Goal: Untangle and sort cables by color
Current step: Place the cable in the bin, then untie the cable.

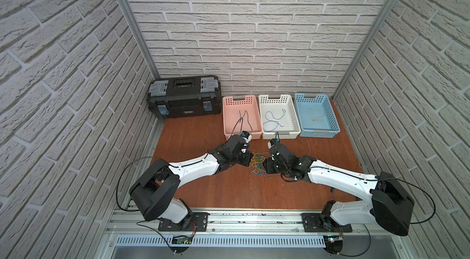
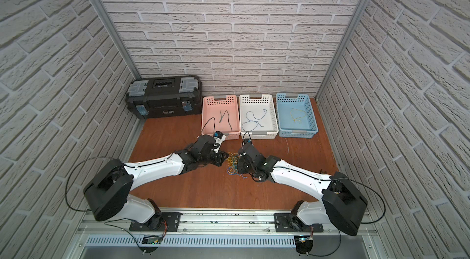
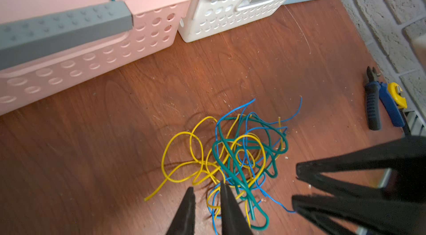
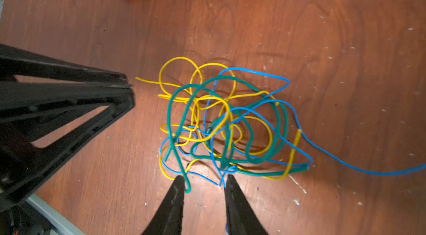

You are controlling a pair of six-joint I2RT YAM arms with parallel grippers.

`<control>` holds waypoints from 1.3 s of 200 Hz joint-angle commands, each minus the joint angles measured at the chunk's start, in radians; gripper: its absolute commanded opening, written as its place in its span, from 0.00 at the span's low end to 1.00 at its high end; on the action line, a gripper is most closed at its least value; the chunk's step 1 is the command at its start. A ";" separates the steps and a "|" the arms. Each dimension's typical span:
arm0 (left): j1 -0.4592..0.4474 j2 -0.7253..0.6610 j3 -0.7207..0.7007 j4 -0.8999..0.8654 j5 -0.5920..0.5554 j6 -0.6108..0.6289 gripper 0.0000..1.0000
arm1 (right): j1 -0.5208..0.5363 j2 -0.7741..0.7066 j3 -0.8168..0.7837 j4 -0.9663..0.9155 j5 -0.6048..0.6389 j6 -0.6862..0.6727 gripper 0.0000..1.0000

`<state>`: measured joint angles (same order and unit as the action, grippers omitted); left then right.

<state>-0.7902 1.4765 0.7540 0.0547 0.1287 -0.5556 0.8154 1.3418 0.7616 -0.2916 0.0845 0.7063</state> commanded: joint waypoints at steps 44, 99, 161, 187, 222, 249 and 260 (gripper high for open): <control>0.075 0.024 -0.118 0.242 0.152 -0.157 0.22 | 0.045 0.118 0.080 0.023 0.021 -0.095 0.32; 0.092 0.022 -0.155 0.250 0.188 -0.108 0.25 | 0.060 0.181 0.107 0.028 0.037 -0.157 0.15; 0.000 0.001 -0.328 0.573 0.079 0.357 0.33 | 0.016 0.103 0.133 -0.102 -0.057 -0.188 0.03; -0.013 0.077 -0.340 0.728 0.080 0.420 0.39 | 0.012 0.103 0.145 -0.115 -0.076 -0.190 0.03; -0.018 0.144 -0.338 0.807 0.023 0.457 0.47 | 0.007 0.085 0.142 -0.092 -0.103 -0.189 0.03; -0.018 0.196 -0.337 0.841 0.041 0.466 0.48 | 0.005 0.074 0.127 -0.045 -0.122 -0.203 0.03; -0.019 0.216 -0.337 0.855 0.063 0.466 0.46 | 0.005 0.068 0.120 -0.024 -0.127 -0.204 0.03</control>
<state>-0.8036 1.6497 0.4286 0.8055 0.1764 -0.1253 0.8246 1.4525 0.8879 -0.3843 -0.0151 0.5247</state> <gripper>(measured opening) 0.480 0.055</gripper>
